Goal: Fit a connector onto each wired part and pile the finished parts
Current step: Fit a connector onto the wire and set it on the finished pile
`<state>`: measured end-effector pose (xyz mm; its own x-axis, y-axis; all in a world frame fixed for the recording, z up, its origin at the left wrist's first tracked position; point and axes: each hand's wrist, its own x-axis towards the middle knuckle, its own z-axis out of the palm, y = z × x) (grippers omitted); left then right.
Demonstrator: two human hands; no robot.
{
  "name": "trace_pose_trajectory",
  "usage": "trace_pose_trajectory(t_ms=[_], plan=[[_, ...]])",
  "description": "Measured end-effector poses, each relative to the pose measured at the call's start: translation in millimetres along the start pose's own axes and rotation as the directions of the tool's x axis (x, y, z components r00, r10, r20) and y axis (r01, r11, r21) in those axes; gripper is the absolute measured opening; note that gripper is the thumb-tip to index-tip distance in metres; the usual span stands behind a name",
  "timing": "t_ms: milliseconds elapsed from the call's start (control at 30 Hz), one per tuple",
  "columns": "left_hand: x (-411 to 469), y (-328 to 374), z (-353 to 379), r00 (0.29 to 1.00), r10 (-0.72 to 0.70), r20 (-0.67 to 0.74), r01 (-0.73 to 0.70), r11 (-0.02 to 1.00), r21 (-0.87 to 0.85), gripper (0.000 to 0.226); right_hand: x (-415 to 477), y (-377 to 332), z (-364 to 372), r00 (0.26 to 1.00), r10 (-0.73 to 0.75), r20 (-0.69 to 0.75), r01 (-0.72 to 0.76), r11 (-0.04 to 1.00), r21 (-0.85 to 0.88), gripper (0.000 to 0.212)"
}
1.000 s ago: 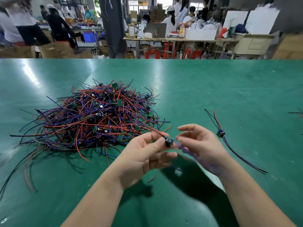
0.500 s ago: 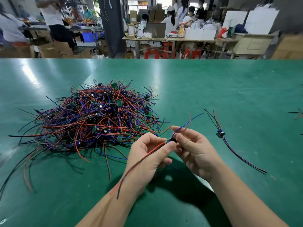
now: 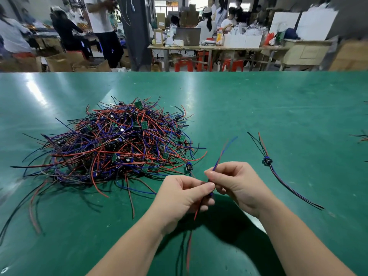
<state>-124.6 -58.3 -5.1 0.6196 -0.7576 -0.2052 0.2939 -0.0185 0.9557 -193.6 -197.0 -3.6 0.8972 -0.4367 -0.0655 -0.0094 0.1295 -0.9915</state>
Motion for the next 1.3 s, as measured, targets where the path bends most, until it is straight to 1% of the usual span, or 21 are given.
trace_pose_trajectory(t_ms=[67,167,300,433,500,567,600,667,700,767,833,867,967,1000,1033,1067,1100,1133,1200,1233,1300], plan=[[2,-1,0,1.0,-0.022,0.008,0.022,0.999,0.032,0.015,5,-3,-6,0.991,0.036,-0.125,-0.028,0.997,0.065,0.015],[1,-3,4,0.995,-0.057,0.084,0.05,0.995,0.083,0.011,14,-9,-23,0.939,0.117,-0.324,-0.035,0.968,0.249,0.006],[-1,-4,8,0.988,-0.075,0.138,0.055,0.988,0.146,0.011,21,-8,-42,0.872,0.162,-0.462,0.018,0.932,0.361,0.012],[-8,-3,1,0.97,-0.134,0.203,0.081,0.964,0.253,0.013,23,-10,-56,0.788,0.135,-0.6,0.2,0.866,0.457,0.014],[-9,-4,1,0.98,-0.111,0.163,0.073,0.972,0.225,0.013,21,-14,-63,0.769,0.111,-0.63,0.249,0.856,0.454,0.012],[-3,-4,1,0.999,-0.045,0.026,0.041,0.992,0.12,0.013,17,-15,-58,0.804,0.084,-0.588,0.18,0.909,0.376,0.012],[1,-4,1,0.998,-0.018,-0.061,0.022,0.998,0.066,0.014,14,-14,-51,0.85,0.052,-0.525,0.133,0.942,0.309,0.013],[8,-4,1,0.98,0.022,-0.199,-0.027,0.999,-0.024,0.017,6,-11,-28,0.958,-0.063,-0.281,0.102,0.987,0.126,0.013],[9,-4,0,0.97,0.039,-0.238,-0.054,0.997,-0.054,0.02,2,-10,-16,0.983,-0.122,-0.135,0.124,0.992,0.009,0.014],[10,-7,-4,0.958,0.072,-0.278,-0.09,0.995,-0.052,0.021,-3,-3,5,0.971,-0.232,0.056,0.238,0.92,-0.312,0.018],[10,-8,-7,0.956,0.095,-0.277,-0.095,0.995,0.015,0.023,-3,4,15,0.932,-0.352,0.091,0.341,0.761,-0.552,0.018],[11,-8,-8,0.96,0.105,-0.258,-0.099,0.994,0.039,0.024,-2,4,15,0.917,-0.393,0.074,0.36,0.73,-0.581,0.017],[14,-8,-7,0.967,0.152,-0.206,-0.136,0.987,0.089,0.021,2,1,6,0.888,-0.458,-0.045,0.357,0.746,-0.562,0.024],[14,-9,-7,0.948,0.234,-0.215,-0.191,0.96,0.204,0.017,3,-2,-2,0.87,-0.476,-0.127,0.342,0.769,-0.541,0.029],[14,-10,-10,0.911,0.36,-0.202,-0.256,0.877,0.407,0.013,5,-5,-11,0.837,-0.498,-0.227,0.33,0.791,-0.516,0.031],[15,-12,-13,0.87,0.474,-0.135,-0.297,0.723,0.623,0.014,7,-9,-23,0.786,-0.521,-0.334,0.313,0.801,-0.51,0.03],[15,-15,-16,0.853,0.521,-0.035,-0.306,0.553,0.775,0.022,9,-12,-37,0.719,-0.549,-0.426,0.284,0.792,-0.54,0.025],[17,-18,-19,0.87,0.491,0.043,-0.281,0.424,0.861,0.034,11,-16,-52,0.65,-0.576,-0.495,0.226,0.769,-0.599,0.021],[20,-26,-19,0.924,0.377,0.059,-0.168,0.265,0.95,0.05,12,-19,-80,0.55,-0.605,-0.576,0.056,0.715,-0.697,0.014],[21,-29,-18,0.933,0.356,0.055,-0.129,0.189,0.973,0.053,13,-18,-91,0.531,-0.601,-0.598,-0.023,0.695,-0.718,0.013],[23,-33,-14,0.923,0.377,0.074,-0.114,0.085,0.99,0.052,16,-12,-108,0.542,-0.565,-0.623,-0.146,0.666,-0.731,0.015]])
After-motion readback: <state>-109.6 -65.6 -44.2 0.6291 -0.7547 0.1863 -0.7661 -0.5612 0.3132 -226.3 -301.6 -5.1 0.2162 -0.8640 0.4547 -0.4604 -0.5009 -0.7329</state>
